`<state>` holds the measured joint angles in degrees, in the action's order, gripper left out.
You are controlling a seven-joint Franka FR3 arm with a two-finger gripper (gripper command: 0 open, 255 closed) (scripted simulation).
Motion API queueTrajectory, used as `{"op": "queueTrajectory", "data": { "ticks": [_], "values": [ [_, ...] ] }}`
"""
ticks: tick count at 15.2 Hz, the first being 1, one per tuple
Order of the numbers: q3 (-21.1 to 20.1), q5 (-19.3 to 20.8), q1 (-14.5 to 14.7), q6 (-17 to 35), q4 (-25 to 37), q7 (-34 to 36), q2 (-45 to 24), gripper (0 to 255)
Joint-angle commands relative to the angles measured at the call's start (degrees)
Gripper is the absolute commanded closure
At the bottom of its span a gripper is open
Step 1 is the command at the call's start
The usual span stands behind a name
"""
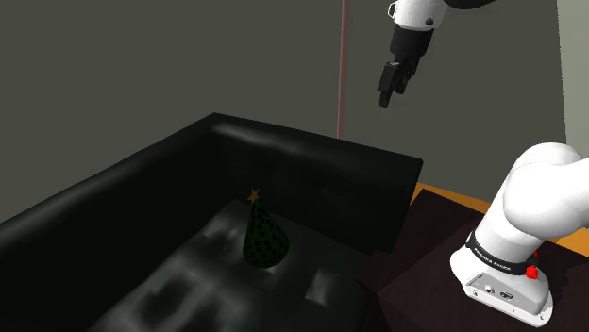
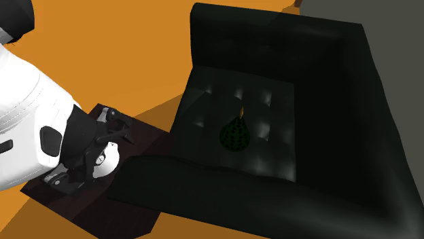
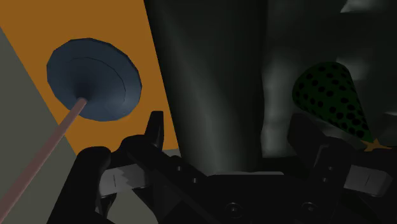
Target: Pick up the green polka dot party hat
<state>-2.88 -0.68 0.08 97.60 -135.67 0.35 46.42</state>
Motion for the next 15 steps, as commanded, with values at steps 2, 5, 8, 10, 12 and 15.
{"op": "queueTrajectory", "data": {
  "ticks": [2, 5, 8, 10, 12, 15],
  "values": [
    [-1.12, -0.49, 0.37, 1.83, -0.88, 1.04, -0.30, 0],
    [-4.58, -1.80, 1.39, 7.42, -3.07, 4.16, -1.74, 0],
    [-8.18, -2.75, 2.22, 13.11, -4.53, 7.37, -4.02, 0],
    [-10.68, -3.11, 2.60, 16.91, -5.08, 9.58, -5.98, 0],
    [-13.25, -3.18, 2.79, 20.69, -5.29, 11.91, -8.28, 0],
    [-17.27, -2.60, 2.64, 26.23, -4.96, 15.69, -12.31, 0]
  ]
}}
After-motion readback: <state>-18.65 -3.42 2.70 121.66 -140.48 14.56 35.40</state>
